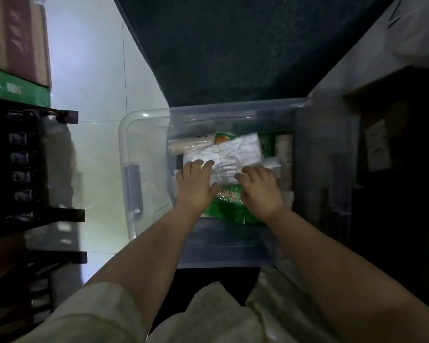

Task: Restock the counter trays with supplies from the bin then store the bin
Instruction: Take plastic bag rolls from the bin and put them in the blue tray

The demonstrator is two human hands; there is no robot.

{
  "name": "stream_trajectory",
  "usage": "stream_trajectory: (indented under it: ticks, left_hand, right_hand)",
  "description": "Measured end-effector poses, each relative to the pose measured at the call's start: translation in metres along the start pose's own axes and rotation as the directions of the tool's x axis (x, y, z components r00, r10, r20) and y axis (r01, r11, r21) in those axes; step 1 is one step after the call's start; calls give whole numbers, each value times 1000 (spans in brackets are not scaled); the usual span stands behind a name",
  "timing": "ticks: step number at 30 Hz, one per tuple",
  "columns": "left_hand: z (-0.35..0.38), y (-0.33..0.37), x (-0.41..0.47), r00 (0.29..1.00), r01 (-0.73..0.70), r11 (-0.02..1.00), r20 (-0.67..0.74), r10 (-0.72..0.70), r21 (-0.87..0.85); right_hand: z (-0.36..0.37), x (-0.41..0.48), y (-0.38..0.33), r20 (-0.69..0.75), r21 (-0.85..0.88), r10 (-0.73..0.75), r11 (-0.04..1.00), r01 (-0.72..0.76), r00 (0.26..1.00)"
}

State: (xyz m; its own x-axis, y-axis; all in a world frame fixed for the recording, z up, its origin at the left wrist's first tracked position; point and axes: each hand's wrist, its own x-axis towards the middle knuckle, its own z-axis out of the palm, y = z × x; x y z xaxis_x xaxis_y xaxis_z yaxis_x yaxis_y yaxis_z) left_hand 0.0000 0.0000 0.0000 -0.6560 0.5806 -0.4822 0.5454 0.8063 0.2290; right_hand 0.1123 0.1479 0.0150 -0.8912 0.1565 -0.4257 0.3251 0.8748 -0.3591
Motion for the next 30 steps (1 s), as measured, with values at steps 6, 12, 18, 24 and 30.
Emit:
stream_trajectory:
  ticks: [6, 12, 18, 24, 30]
  left_hand:
    - [20, 5, 48, 995, -97, 995, -11, 97, -27]
    - [17, -12, 58, 979, -202, 977, -3, 202, -67]
    - [-5, -25, 65, 956, -288, 944, 1, 292, -163]
    - [-20, -32, 72, 983, -184, 929, -41, 181, -322]
    - [-21, -35, 72, 995, -71, 960, -87, 49, -272]
  right_hand:
    - [29, 16, 12, -192, -94, -113, 991, 96, 975]
    - [32, 10, 14, -265, -105, -122, 990, 97, 956]
    - [25, 15, 14, -282, -126, -136, 987, 104, 950]
    - [25, 32, 4, -188, -191, -88, 980, 51, 978]
    - [29, 58, -12, 10, -230, -67, 971, 67, 998]
